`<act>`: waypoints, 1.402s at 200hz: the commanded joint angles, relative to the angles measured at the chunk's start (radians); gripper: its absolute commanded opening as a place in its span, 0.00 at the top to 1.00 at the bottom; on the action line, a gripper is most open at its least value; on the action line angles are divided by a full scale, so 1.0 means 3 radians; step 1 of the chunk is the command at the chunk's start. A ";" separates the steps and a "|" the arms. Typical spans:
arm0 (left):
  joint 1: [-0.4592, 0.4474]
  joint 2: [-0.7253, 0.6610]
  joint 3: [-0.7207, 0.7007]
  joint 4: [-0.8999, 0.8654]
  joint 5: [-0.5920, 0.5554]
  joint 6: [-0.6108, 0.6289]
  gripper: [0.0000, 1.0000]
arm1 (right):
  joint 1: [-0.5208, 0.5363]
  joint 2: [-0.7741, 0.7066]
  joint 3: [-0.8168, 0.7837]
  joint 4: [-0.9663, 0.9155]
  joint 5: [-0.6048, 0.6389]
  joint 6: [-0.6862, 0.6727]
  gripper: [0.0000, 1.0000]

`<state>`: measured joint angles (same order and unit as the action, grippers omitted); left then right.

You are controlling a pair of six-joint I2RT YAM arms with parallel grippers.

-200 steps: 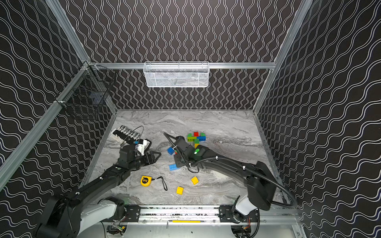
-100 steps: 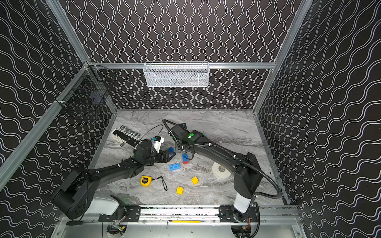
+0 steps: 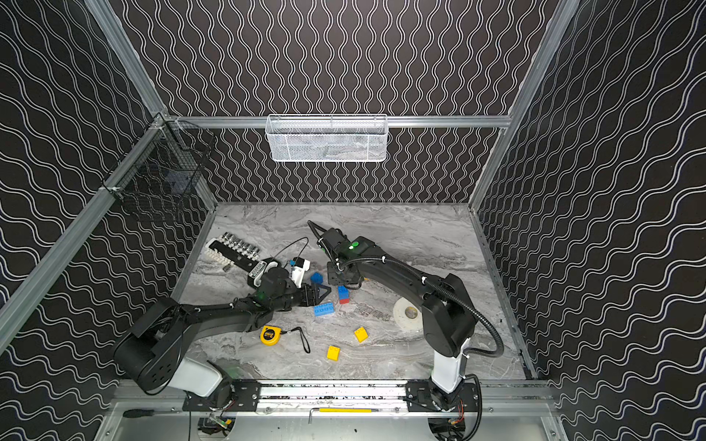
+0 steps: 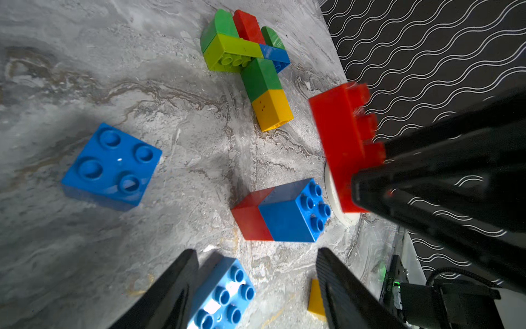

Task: Assemble a fork with lego
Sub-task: Assemble the lego brick with the lego brick.

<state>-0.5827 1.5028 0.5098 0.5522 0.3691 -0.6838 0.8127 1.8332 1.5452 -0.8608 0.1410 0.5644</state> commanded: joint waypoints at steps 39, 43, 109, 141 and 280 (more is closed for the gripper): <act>-0.0005 -0.0039 0.0008 0.0082 0.0001 -0.0004 0.29 | 0.0009 0.0122 0.0075 -0.0150 -0.0003 0.0000 1.00; -0.0005 -0.0043 0.0012 0.0077 0.0002 -0.0004 0.29 | 0.0007 0.0127 0.0075 -0.0148 -0.0004 0.0001 1.00; -0.0003 -0.0105 -0.0007 0.0023 -0.0022 0.0021 0.30 | 0.0006 0.0194 0.0060 -0.0209 0.0016 0.0020 1.00; -0.0003 -0.0116 -0.0027 0.0026 -0.0029 0.0015 0.30 | 0.0007 0.0311 0.0075 -0.0240 0.0041 0.0028 1.00; -0.0004 -0.0140 -0.0033 -0.0017 -0.0049 0.0045 0.30 | 0.0037 0.0236 -0.0062 -0.0532 -0.0080 -0.0005 1.00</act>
<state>-0.5831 1.4620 0.5026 0.5350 0.3607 -0.6788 0.8219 1.9018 1.5486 -0.8745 0.1650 0.5632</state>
